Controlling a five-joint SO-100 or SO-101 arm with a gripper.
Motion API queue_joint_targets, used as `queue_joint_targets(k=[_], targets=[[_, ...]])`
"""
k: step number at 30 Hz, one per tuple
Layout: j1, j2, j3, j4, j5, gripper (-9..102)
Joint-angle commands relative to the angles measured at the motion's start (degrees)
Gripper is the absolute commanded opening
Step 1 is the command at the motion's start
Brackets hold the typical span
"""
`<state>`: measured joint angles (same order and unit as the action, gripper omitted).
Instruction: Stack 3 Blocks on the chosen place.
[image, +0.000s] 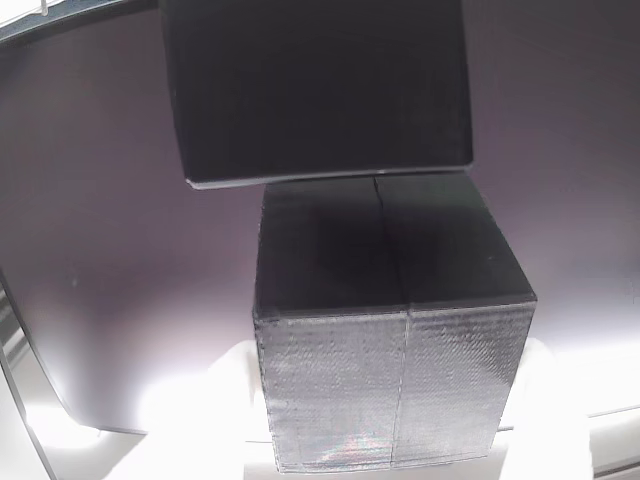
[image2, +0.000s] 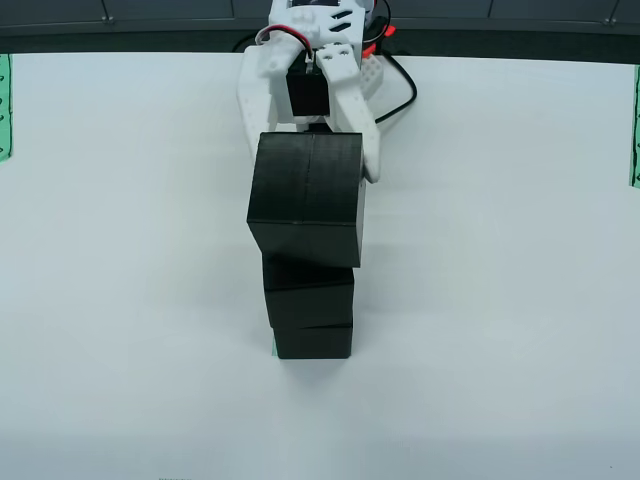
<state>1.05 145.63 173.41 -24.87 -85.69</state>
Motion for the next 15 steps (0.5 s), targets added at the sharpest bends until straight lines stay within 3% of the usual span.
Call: queue_joint_targets(k=[1, 15], targets=[[0.7, -1.2, -0.4, -3.3, -0.5, 17], [1.4, -7.7, -0.1, -10.5, -1.1, 17]])
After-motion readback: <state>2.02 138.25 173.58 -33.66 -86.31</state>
